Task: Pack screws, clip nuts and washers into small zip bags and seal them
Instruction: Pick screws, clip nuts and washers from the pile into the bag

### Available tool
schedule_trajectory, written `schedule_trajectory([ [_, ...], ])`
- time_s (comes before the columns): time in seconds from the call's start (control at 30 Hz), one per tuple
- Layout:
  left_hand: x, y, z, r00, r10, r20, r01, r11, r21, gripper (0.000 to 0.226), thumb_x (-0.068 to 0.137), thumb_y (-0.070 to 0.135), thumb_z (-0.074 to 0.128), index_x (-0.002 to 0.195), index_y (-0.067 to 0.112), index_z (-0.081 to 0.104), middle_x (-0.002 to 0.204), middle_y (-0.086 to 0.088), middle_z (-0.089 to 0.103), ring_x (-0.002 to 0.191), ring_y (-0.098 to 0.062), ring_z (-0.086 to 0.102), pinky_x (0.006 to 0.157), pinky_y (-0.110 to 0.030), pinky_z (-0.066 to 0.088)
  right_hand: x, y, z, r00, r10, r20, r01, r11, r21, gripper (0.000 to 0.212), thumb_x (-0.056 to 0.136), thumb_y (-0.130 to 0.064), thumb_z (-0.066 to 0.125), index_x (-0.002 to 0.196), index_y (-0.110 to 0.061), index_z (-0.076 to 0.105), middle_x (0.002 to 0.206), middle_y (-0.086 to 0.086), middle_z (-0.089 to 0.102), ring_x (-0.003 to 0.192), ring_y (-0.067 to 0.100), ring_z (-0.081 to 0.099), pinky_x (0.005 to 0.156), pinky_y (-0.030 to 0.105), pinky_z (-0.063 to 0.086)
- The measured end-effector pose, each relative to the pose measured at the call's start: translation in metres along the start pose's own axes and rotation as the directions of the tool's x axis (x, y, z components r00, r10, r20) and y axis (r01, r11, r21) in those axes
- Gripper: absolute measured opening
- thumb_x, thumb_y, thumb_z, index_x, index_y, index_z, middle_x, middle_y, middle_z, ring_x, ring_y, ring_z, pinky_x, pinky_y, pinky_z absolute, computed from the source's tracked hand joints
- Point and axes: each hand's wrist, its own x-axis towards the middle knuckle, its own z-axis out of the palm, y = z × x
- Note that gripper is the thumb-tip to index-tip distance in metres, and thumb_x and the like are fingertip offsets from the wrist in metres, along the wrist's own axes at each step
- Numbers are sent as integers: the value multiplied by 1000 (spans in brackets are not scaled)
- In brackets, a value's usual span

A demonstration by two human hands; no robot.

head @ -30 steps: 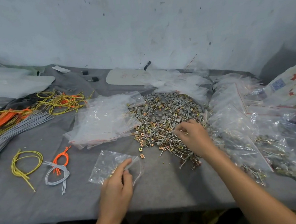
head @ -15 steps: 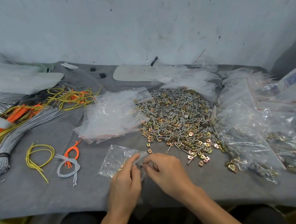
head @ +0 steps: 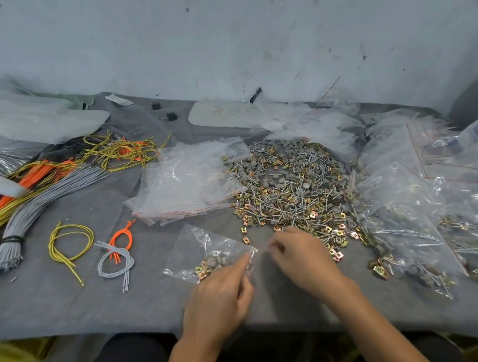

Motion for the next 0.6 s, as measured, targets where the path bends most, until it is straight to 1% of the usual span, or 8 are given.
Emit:
schedule_trajectory([
  [0.1, 2, -1, 2, 997, 69, -20, -67, 997, 47, 46, 79, 21, 71, 125, 23, 69, 80, 9, 69, 70, -12, 63, 61, -31, 49, 14, 17, -8, 999, 43, 32, -41, 997, -68, 28, 102, -33, 51, 127, -32, 62, 112, -4, 52, 107, 22, 55, 85, 39, 50],
  [0.17, 2, 0, 0, 997, 81, -17, -80, 995, 54, 44, 80, 22, 71, 125, 24, 69, 79, 10, 68, 69, -10, 62, 60, -30, 48, 19, 19, -6, 996, 21, 91, -11, 995, -101, 30, 103, -32, 49, 130, -32, 61, 116, -3, 49, 113, 22, 49, 89, 40, 49],
  [0.33, 2, 1, -2, 998, 52, 46, -53, 999, 14, 46, 82, 25, 67, 128, 28, 64, 77, 12, 65, 69, -10, 61, 57, -32, 51, 20, 23, 0, 998, 14, 65, -5, 991, -136, 19, 103, -30, 51, 115, -22, 63, 111, -3, 48, 109, 22, 49, 82, 38, 48],
  [0.4, 2, 2, -4, 999, 8, 51, -7, 1000, -21, 46, 84, 25, 66, 129, 29, 63, 87, 12, 71, 76, -8, 63, 62, -30, 53, 18, 23, 1, 999, 5, 43, 1, 990, -138, 17, 103, -30, 51, 110, -19, 62, 108, -2, 46, 106, 21, 46, 82, 39, 48],
  [0.47, 3, 3, -7, 997, -63, 51, 66, 996, -61, 45, 88, 27, 60, 132, 31, 60, 91, 14, 72, 81, -8, 62, 64, -26, 50, 14, 22, 2, 1000, -11, 10, 11, 996, -86, 14, 103, -29, 51, 108, -18, 60, 108, -3, 44, 104, 19, 43, 87, 37, 45],
  [0.5, 3, 4, -9, 993, -108, 52, 111, 991, -75, 44, 90, 30, 55, 134, 33, 57, 84, 14, 70, 80, -10, 61, 60, -27, 48, 11, 21, 2, 1000, -17, -6, 17, 999, -38, 12, 104, -28, 50, 106, -20, 58, 107, -4, 44, 102, 17, 43, 87, 35, 42],
  [0.57, 4, 6, -11, 980, -191, 52, 196, 974, -112, 43, 92, 37, 45, 135, 40, 51, 67, 14, 59, 75, -14, 58, 55, -32, 44, 3, 13, 1, 1000, -22, -7, 22, 997, 80, 5, 105, -28, 47, 102, -27, 51, 101, -10, 48, 94, 8, 45, 80, 28, 39],
  [0.6, 5, 7, -11, 972, -230, 51, 235, 961, -143, 42, 93, 39, 42, 135, 43, 49, 64, 14, 54, 73, -15, 57, 55, -34, 44, -3, 8, 1, 1000, -24, 8, 23, 991, 135, 6, 105, -29, 45, 99, -31, 48, 94, -14, 51, 89, 3, 47, 72, 24, 37],
])
